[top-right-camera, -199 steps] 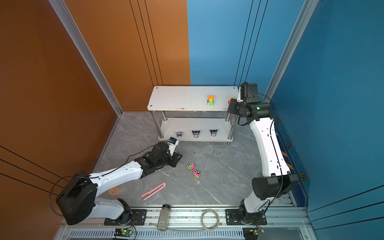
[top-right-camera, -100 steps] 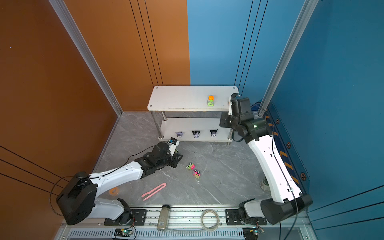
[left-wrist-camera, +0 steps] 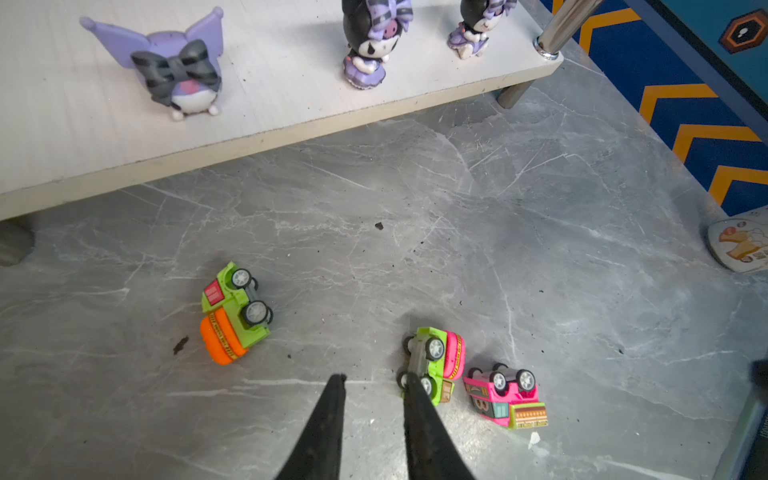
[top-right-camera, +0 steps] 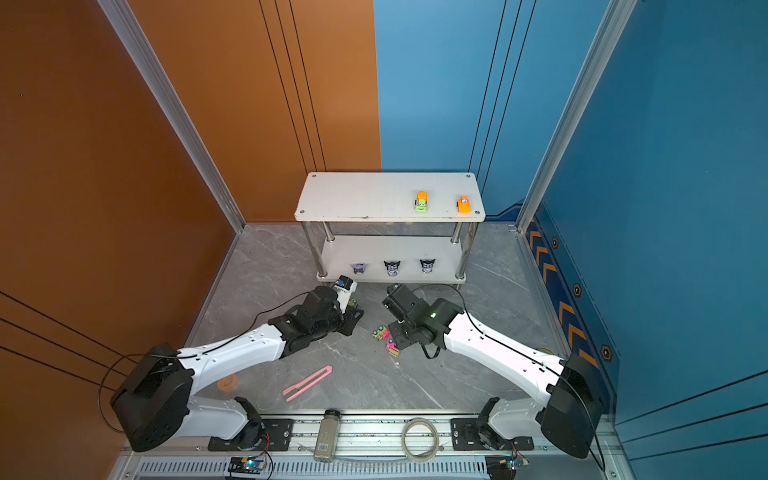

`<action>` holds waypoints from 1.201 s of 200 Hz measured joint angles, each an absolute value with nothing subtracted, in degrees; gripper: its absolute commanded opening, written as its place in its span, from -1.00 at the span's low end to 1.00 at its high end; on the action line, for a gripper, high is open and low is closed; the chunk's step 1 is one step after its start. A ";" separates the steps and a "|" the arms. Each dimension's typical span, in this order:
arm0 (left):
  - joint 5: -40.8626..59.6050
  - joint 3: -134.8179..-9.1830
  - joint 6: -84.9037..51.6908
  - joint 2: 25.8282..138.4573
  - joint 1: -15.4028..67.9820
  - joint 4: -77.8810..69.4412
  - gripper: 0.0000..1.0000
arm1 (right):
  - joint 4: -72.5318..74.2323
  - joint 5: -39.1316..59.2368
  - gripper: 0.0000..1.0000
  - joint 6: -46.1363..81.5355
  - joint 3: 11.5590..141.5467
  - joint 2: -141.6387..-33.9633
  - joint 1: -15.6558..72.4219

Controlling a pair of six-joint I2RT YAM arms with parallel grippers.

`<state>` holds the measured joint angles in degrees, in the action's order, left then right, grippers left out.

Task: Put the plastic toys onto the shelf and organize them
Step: 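Lower the right gripper onto the pink-and-green toy car on the floor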

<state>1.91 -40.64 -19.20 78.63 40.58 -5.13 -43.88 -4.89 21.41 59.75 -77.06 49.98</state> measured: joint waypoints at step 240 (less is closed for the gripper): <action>2.63 -40.21 -19.79 82.30 39.18 -6.24 -0.48 | -23.42 4.38 -1.00 25.54 52.71 -90.72 43.70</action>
